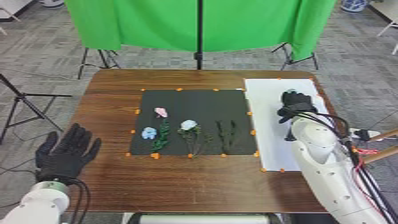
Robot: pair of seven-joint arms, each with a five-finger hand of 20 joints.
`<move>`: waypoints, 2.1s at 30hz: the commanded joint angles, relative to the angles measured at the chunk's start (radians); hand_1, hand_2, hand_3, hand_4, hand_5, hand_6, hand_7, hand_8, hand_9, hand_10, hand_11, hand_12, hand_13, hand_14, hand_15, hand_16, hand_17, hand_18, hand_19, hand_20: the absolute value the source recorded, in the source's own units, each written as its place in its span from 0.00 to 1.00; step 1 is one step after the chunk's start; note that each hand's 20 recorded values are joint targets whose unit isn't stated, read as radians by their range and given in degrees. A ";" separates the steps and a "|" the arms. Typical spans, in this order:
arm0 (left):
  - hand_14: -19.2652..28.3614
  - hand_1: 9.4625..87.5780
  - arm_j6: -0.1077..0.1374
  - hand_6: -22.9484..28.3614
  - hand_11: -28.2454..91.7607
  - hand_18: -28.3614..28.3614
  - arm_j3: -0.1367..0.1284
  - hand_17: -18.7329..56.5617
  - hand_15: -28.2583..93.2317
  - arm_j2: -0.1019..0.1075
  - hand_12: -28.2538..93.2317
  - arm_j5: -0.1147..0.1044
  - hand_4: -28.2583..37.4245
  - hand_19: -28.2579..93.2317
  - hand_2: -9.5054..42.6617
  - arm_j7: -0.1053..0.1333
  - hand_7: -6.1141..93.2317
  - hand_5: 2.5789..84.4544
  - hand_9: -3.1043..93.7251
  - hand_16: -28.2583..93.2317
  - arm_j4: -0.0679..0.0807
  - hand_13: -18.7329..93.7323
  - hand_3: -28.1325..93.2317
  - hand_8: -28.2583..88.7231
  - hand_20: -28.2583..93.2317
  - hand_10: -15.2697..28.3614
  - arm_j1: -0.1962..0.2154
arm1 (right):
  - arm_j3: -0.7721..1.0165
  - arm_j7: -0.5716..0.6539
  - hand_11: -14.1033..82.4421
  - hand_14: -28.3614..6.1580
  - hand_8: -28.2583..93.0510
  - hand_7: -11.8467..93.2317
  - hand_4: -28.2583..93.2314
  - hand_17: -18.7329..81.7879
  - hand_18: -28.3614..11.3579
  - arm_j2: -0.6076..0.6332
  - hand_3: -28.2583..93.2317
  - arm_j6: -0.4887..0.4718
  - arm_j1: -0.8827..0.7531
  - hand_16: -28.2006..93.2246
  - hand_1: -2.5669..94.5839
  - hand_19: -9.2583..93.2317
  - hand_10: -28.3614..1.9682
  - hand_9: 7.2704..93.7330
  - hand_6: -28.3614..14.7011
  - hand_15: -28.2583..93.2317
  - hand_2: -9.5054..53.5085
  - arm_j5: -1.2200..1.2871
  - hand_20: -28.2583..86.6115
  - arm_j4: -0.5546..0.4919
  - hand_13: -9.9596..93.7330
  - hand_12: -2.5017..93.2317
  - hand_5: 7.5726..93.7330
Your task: Arrange flowers
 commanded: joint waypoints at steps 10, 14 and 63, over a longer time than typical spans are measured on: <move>0.81 0.24 -0.028 0.64 0.55 0.83 -0.008 0.19 0.75 -0.018 0.36 0.034 0.00 0.62 0.49 -0.061 0.28 0.60 0.51 0.18 0.003 0.47 0.86 0.15 0.43 0.74 0.024 | -0.038 0.040 0.28 0.60 0.28 0.43 0.00 0.53 0.14 0.023 0.81 0.143 -0.019 0.59 0.64 0.91 0.61 0.91 0.62 0.60 0.00 0.030 0.61 -0.004 0.77 0.48 0.80; 0.81 0.24 -0.050 0.64 0.54 0.83 -0.013 0.19 0.75 -0.014 0.36 0.041 0.00 0.62 0.48 -0.062 0.27 0.60 0.51 0.18 0.008 0.47 0.86 0.15 0.43 0.74 0.021 | -0.098 0.031 0.28 0.59 0.29 0.43 0.00 0.53 0.14 0.034 0.82 0.140 0.019 0.59 0.64 0.91 0.60 0.91 0.61 0.60 0.00 0.076 0.61 -0.059 0.77 0.49 0.80; 0.80 0.24 -0.088 0.64 0.54 0.82 -0.001 0.18 0.75 -0.003 0.36 -0.014 0.00 0.62 0.49 -0.045 0.27 0.60 0.51 0.18 0.013 0.47 0.86 0.15 0.42 0.74 0.007 | -0.526 -0.059 0.28 0.55 0.25 0.43 0.00 0.51 0.11 0.021 0.83 0.012 0.139 0.57 0.62 0.91 0.56 0.87 0.60 0.63 0.00 0.229 0.62 -0.280 0.73 0.47 0.75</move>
